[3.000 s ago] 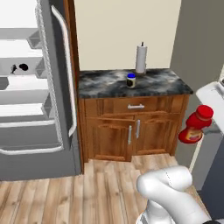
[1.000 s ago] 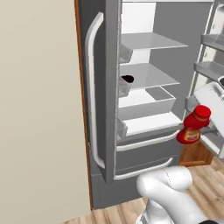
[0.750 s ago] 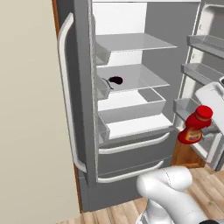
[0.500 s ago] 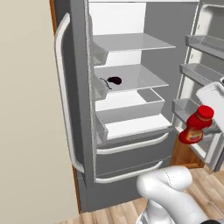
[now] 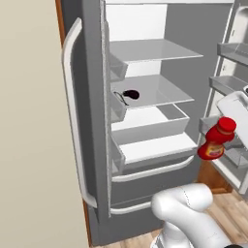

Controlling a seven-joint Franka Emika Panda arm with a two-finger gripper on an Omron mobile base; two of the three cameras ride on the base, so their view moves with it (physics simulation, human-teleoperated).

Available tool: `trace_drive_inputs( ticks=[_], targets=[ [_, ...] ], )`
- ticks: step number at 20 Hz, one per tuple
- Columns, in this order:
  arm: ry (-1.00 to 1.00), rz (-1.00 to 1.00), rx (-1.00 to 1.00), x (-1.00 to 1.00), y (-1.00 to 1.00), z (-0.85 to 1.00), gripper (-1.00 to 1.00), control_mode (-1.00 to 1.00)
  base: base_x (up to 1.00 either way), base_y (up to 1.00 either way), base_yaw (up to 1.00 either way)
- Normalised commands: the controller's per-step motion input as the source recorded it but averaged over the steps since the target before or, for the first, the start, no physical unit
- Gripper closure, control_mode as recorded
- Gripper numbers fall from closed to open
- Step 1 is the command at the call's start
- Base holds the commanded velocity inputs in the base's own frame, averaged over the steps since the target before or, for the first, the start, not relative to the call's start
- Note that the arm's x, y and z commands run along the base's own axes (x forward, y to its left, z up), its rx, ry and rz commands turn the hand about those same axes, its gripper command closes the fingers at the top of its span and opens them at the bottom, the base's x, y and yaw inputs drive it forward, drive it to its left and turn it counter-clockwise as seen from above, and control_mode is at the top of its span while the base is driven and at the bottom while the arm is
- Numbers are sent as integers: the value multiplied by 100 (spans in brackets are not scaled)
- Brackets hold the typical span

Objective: Place the ketchup and mayonnaise from the counter to the top shelf of the fridge. If the existing items in the fridge are on the top shelf, move them to other shelves.

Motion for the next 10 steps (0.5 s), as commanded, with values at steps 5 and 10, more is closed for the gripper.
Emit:
trace_drive_inputs(
  ticks=[5,10],
  targets=[
    [0,0,0,0,0,0,100,100,40,0,0],
    [0,0,0,0,0,0,100,100,61,2,0]
  ],
)
